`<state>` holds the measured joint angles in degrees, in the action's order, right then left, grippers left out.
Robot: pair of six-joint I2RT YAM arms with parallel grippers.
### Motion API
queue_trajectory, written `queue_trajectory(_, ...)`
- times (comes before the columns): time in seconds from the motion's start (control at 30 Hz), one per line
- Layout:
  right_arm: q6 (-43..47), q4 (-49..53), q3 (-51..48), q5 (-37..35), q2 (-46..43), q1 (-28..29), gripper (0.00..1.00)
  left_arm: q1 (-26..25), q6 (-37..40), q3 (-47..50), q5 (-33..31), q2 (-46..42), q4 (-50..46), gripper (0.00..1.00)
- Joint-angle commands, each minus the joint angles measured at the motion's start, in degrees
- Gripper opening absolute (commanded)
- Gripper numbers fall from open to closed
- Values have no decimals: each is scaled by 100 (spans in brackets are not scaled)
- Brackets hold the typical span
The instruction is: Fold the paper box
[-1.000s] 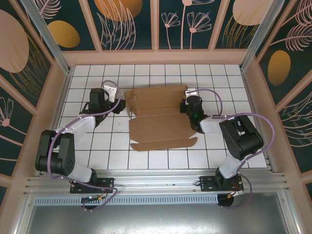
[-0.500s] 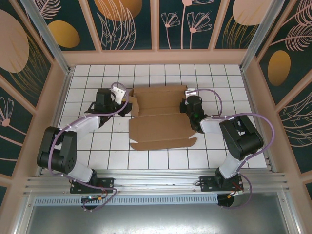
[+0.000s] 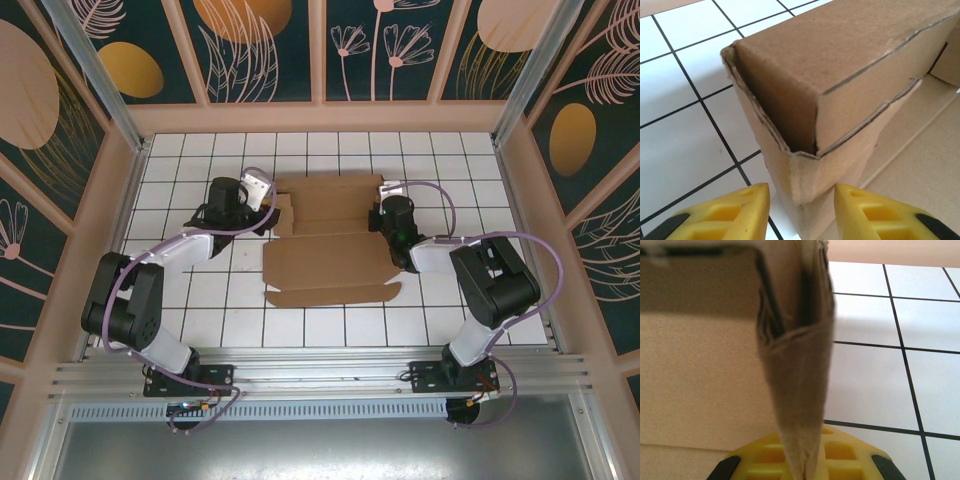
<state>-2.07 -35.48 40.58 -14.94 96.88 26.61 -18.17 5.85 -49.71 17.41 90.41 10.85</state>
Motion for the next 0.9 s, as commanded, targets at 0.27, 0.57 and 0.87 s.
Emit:
queue_trajectory(0.27, -62, 42, -63, -56, -174, 178, 0, -164, 125, -95, -842, 277, 737, 40)
queue_trajectory(0.57, -66, 51, -85, -60, -261, 204, 0, -161, 66, -180, -973, 548, 821, 40)
queue_trajectory(0.87, -101, 74, -90, -74, -291, 263, 0, -173, -284, -545, -1252, 741, 454, 37)
